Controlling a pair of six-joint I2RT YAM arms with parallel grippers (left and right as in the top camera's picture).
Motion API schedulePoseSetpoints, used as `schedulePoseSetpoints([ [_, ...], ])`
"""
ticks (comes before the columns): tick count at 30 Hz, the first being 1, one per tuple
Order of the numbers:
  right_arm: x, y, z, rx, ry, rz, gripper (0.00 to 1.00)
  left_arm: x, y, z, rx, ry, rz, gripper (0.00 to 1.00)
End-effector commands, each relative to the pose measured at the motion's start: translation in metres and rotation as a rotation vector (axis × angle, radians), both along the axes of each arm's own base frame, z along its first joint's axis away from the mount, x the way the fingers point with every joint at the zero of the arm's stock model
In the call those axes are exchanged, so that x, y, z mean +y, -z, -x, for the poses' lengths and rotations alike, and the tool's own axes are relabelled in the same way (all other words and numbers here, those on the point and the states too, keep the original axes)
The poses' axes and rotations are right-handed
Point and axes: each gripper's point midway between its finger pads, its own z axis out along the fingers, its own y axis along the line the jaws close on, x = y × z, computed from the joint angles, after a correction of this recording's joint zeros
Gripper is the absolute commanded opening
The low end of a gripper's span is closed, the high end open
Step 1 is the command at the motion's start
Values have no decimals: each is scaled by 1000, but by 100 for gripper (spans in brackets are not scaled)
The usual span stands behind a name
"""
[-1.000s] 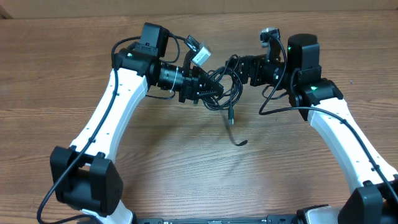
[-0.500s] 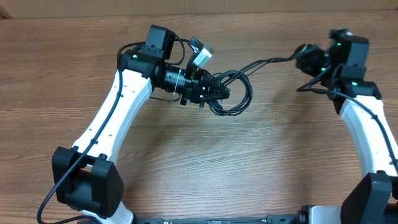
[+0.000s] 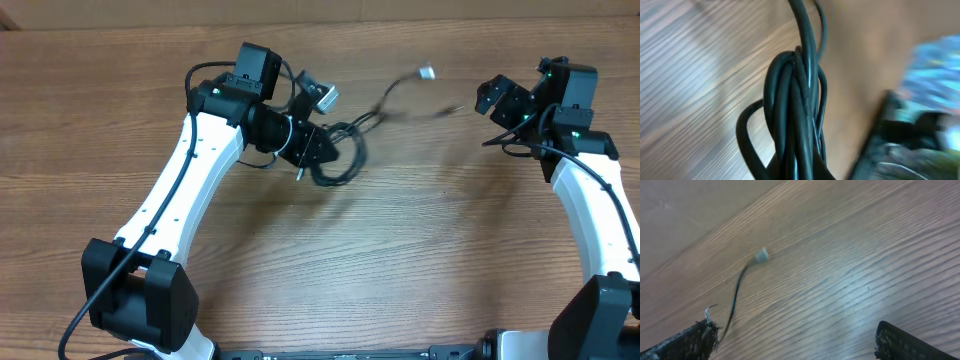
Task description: Untangle cables
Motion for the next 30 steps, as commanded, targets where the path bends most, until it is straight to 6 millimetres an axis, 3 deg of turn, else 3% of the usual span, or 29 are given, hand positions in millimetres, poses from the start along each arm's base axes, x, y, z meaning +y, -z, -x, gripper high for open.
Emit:
schedulePoseSetpoints([
  [1, 34, -8, 1, -17, -137, -164, 100, 41, 8, -18, -55, -185, -244, 4],
  [4, 74, -19, 13, -20, -304, -333, 100, 52, 13, -21, -64, -216, -304, 4],
  [8, 120, -32, 29, 8, -443, -516, 100, 51, 12, -21, -69, -207, -304, 4],
  [11, 141, -27, 32, 68, -408, -548, 96, 47, 12, -19, -85, -170, -302, 4],
  [17, 180, -2, 35, 290, -132, -717, 100, 29, -2, -14, -134, -119, -288, 4],
  [25, 238, 26, 40, 468, -49, -866, 100, 34, -32, -11, -260, -137, -341, 4],
  [30, 267, 30, 29, 469, -47, -934, 100, 25, -36, 0, -244, -95, -307, 4],
])
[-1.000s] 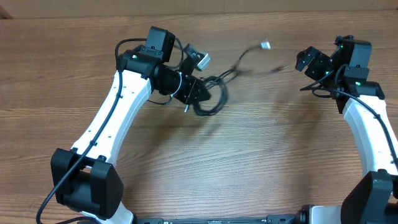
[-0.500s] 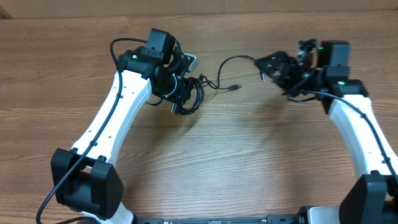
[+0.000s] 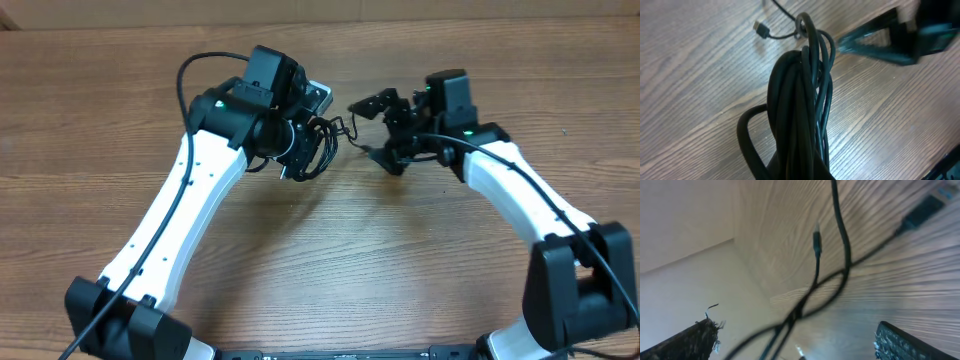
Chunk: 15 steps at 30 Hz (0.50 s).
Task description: Untangle cables
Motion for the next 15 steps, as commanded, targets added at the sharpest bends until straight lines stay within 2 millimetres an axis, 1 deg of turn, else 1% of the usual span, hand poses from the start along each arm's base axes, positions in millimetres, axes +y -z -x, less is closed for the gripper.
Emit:
schedulePoseSetpoints([
  [1, 15, 2, -7, 72, 65, -62, 100, -9, -16, 6, -40, 56, 14, 4],
  [3, 22, 3, -10, 90, 83, -94, 100, -13, -15, 11, -34, 81, 6, 4],
  [4, 25, 2, -10, 102, 91, -107, 98, -15, -14, 13, -32, 87, 4, 4],
  [6, 32, 1, -7, 118, 80, -125, 89, -17, -14, 14, -36, 92, -9, 4],
  [8, 42, -1, 1, 127, 43, -139, 76, -14, -13, 12, -47, 82, -30, 4],
  [9, 45, -1, 4, 132, 29, -143, 68, -13, -13, 12, -48, 81, -33, 4],
  [11, 50, -1, 9, 137, 13, -140, 40, -13, -13, 12, -49, 79, -32, 4],
  [12, 52, -1, 10, 132, 5, -137, 24, -12, -13, 11, -50, 73, -37, 4],
  [13, 52, -1, 10, 116, -6, -130, 10, -9, -12, 9, -51, 50, -48, 4],
  [14, 51, 0, 10, 80, -29, -113, 4, -4, -11, 6, -54, 12, -70, 4],
  [15, 50, 0, 8, 39, -47, -91, 4, 2, -10, 3, -57, -37, -94, 4],
])
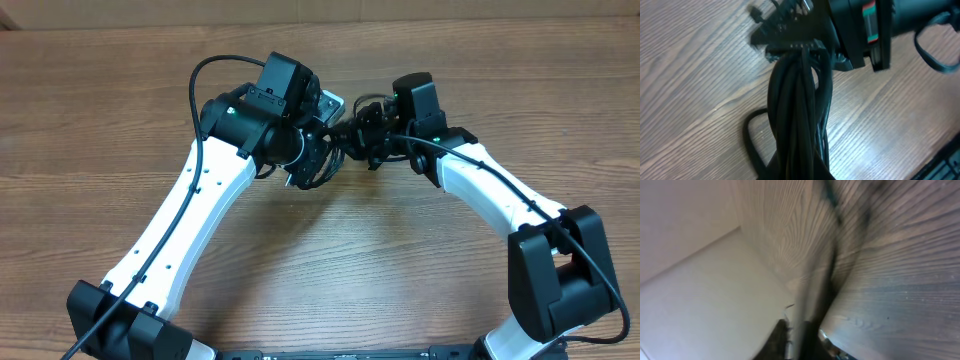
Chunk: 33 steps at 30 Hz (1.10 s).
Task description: Untangle cables
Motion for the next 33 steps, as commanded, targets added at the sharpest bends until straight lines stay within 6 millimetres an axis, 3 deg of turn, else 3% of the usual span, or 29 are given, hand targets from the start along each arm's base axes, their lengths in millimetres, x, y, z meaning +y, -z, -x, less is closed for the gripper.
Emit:
schedulePoseSetpoints([
  [1, -1, 0, -4, -125, -62, 54, 4, 17, -12, -14, -62, -132, -57, 5],
  [6, -26, 8, -13, -275, -129, 175, 4, 30, -11, -21, -44, -325, -56, 20],
  [10, -41, 3, -16, -386, -187, 235, 4, 18, -14, -21, -16, -343, 18, 54],
  [13, -42, -6, -14, -474, -244, 246, 4, 3, -19, -18, 5, -295, 90, 70],
  [17, -37, -21, -4, -631, -382, 217, 4, -16, -23, -8, -4, -83, 141, 72],
  [23, -42, -25, -1, -699, -435, 197, 4, -39, -28, 10, -16, 183, 222, 72],
  [27, -41, -38, 2, -767, -477, 125, 4, -40, -14, 6, 9, 196, 201, 69],
  [33, -46, -37, 2, -755, -472, 127, 4, -48, 23, 0, 102, 198, 196, 61],
])
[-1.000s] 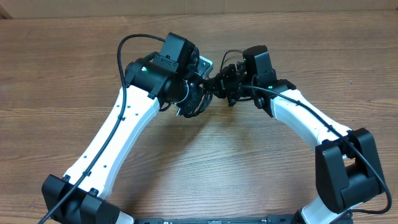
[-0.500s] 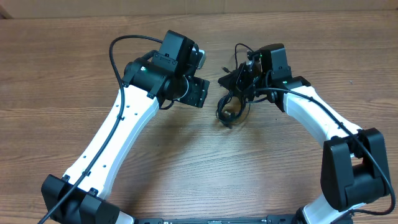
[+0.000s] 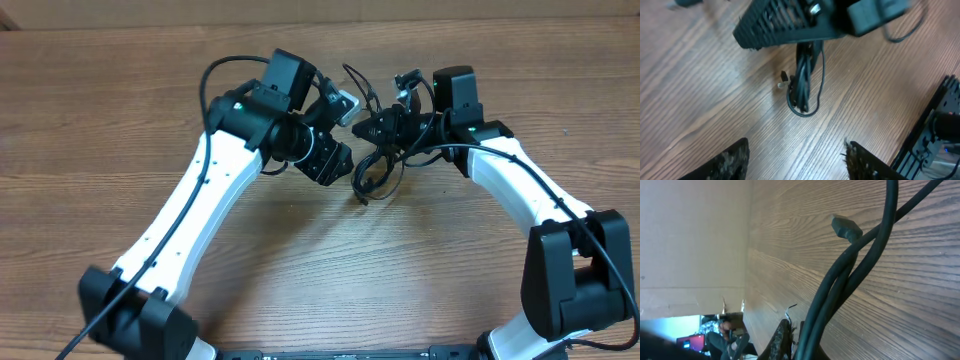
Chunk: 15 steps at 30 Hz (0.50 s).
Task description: Untangle cables
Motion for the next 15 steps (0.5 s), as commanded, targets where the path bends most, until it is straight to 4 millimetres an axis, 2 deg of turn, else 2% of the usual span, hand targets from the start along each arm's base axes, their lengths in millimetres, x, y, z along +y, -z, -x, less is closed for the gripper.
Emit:
schedulePoseSetpoints([
  [1, 3, -22, 4, -67, -42, -31, 4, -13, 21, -4, 58, 53, 34, 61],
  [7, 3, -22, 5, -65, -42, -31, 4, -34, 46, -12, 130, 86, 115, 61],
  [15, 2, -22, 4, -64, -39, -28, 4, -49, 45, -24, 111, 67, 173, 55],
])
